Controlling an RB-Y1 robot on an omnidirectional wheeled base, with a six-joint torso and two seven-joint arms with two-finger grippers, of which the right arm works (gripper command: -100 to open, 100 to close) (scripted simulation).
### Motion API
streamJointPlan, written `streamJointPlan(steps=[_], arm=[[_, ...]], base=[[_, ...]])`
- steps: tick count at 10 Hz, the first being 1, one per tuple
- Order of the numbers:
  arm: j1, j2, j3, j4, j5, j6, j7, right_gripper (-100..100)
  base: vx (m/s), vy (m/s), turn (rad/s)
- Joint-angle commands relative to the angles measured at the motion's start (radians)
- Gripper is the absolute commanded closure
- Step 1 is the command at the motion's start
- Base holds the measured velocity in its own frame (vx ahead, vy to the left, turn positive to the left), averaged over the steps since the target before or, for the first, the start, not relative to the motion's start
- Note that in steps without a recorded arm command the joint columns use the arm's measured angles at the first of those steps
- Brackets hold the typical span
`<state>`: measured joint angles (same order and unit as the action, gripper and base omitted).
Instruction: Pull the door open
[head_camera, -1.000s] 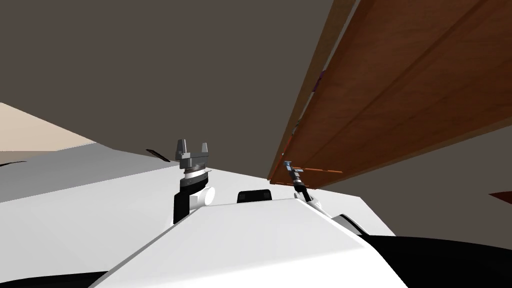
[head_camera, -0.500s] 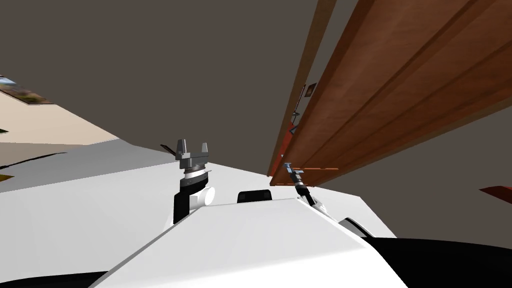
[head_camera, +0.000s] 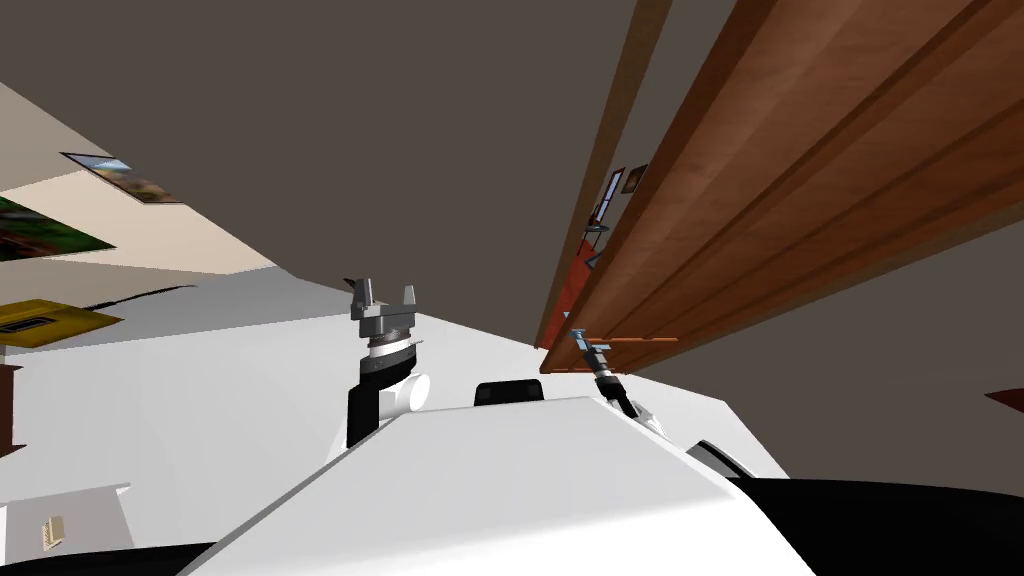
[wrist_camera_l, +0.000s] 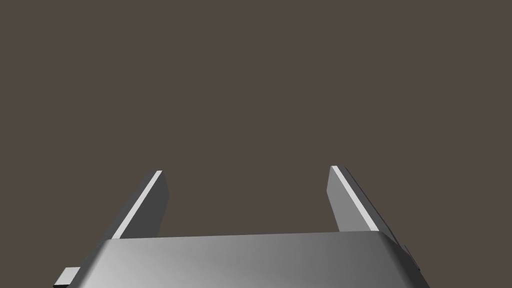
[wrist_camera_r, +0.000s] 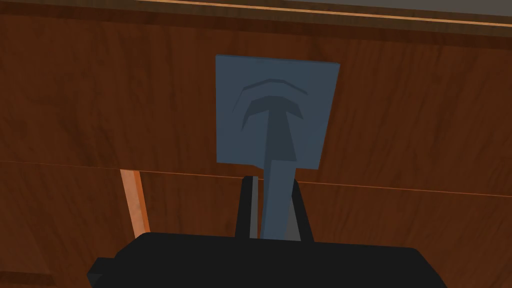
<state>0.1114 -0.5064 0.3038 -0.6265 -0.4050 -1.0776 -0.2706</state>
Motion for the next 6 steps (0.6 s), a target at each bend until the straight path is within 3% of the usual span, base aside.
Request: streamJointPlan(steps=[1, 2, 3, 6], arm=[[0.027, -0.015, 0.019, -0.008, -0.003, -0.027, -0.011, 100], [0.038, -0.024, 0.031, -0.005, -0.004, -0.047, -0.019, 100], [0.038, -0.024, 0.031, -0.005, -0.004, -0.047, -0.019, 100], [0.065, -0.045, 0.059, 0.001, -0.008, -0.096, -0.04, 100]], base=[[-0.187, -0.084, 0.165], [-0.219, -0.082, 0.203], [-0.146, -0.038, 0.043], [-0.16, -0.04, 0.114]])
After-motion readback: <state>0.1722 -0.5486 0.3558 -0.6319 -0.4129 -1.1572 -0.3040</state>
